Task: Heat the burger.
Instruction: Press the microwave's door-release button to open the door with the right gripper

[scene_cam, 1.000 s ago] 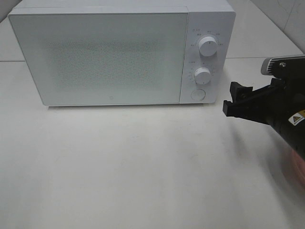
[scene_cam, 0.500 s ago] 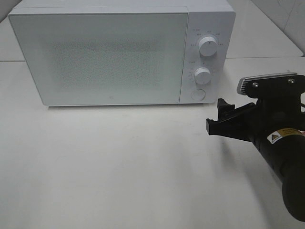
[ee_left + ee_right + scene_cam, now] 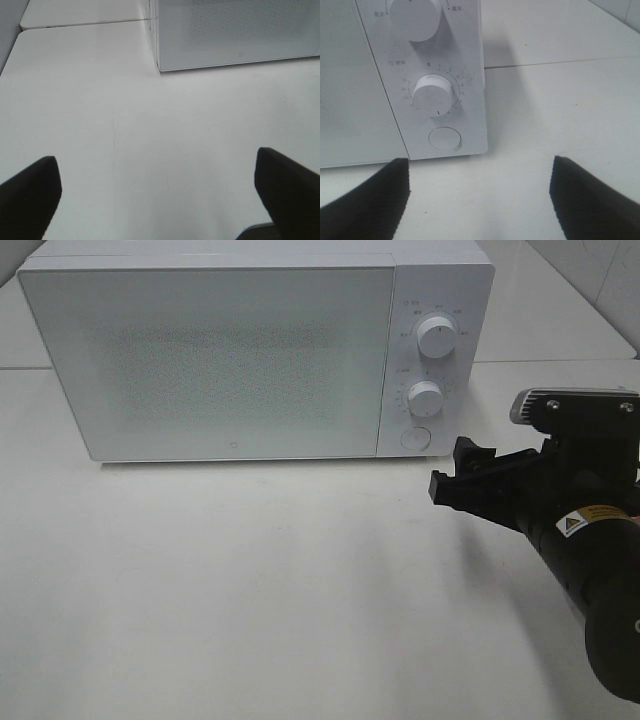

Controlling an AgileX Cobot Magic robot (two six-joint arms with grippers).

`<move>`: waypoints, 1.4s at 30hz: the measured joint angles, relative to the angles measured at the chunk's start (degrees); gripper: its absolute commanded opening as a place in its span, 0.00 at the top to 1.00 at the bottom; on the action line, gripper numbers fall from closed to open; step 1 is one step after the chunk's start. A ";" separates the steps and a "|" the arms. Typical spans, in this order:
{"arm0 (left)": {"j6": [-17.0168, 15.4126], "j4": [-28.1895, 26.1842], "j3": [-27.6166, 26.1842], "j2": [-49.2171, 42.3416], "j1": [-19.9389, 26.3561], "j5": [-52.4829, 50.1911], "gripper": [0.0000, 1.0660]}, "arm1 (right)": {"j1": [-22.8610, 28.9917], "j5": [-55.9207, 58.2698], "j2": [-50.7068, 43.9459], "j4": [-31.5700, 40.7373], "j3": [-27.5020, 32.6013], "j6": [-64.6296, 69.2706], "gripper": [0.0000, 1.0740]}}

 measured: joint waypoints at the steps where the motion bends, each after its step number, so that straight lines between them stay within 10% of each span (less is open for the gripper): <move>1: 0.00 0.00 0.00 0.00 0.00 0.00 0.08 | 0.00 0.00 0.00 0.00 0.00 5.16 0.30; 12: 0.00 0.00 0.00 0.00 0.00 0.00 0.08 | 0.00 0.00 0.00 0.06 0.00 33.86 0.49; 23: 0.00 0.00 0.00 0.00 0.00 0.00 0.08 | 0.00 0.00 0.00 0.11 0.00 68.70 0.92; 42: 0.00 0.00 0.00 0.00 0.00 0.00 0.08 | 0.00 4.58 1.03 -1.55 -0.34 81.02 1.00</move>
